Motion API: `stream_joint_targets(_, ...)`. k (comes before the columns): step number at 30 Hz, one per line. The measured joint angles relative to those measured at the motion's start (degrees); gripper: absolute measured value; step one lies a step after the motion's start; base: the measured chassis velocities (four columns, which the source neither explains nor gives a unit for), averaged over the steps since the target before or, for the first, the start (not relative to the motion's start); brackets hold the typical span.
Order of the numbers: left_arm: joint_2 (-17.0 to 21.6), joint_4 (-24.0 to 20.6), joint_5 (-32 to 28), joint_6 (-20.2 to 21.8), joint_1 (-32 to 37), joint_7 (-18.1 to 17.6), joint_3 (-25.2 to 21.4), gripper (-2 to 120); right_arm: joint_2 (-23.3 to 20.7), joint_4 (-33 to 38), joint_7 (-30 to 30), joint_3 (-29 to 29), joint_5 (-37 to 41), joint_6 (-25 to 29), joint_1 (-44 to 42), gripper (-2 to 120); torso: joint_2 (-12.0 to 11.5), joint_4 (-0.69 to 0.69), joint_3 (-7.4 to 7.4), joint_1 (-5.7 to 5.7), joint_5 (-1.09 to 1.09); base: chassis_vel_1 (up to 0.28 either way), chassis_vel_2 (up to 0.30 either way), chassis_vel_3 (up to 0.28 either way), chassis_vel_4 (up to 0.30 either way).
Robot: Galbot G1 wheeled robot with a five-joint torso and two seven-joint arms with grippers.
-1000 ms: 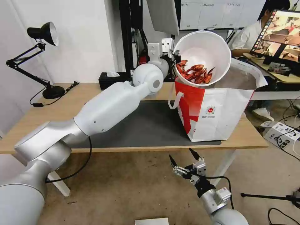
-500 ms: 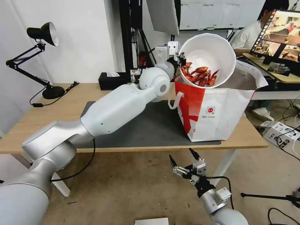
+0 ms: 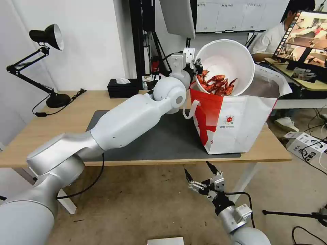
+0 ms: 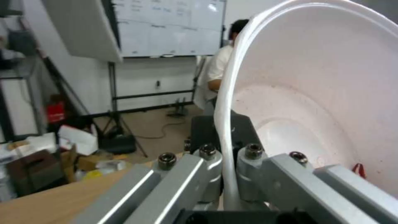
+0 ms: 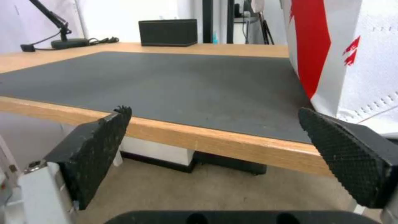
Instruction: Pick up the trash from the table and place it into the takeout bag.
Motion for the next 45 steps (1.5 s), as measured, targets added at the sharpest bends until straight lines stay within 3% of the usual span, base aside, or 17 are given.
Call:
stream_joint_targets(7,0.6,-0.5,-2.2,3.8,-0.7,2.9,0.7,0,0.0,0.0,0.0,0.0,0.0,0.0,0.0,100,0.0,0.0,0.0,0.0,0.0,0.0,0.0,0.0,0.0)
stream_joint_targets(21,1.3,-0.8,-2.2,5.1,-0.6,6.8,2.7,0,0.0,0.0,0.0,0.0,0.0,0.0,0.0,100,0.0,0.0,0.0,0.0,0.0,0.0,0.0,0.0,0.0)
stream_joint_targets(27,1.7,-1.8,-2.4,5.5,-0.6,9.0,3.1,21,0.0,0.0,0.0,0.0,0.0,0.0,0.0,100,0.0,0.0,0.0,0.0,0.0,0.0,0.0,0.0,0.0)
stream_joint_targets(45,2.1,-2.7,-2.4,5.8,0.6,8.5,2.7,83,0.0,0.0,0.0,0.0,0.0,0.0,0.0,100,0.0,0.0,0.0,0.0,0.0,0.0,0.0,0.0,0.0)
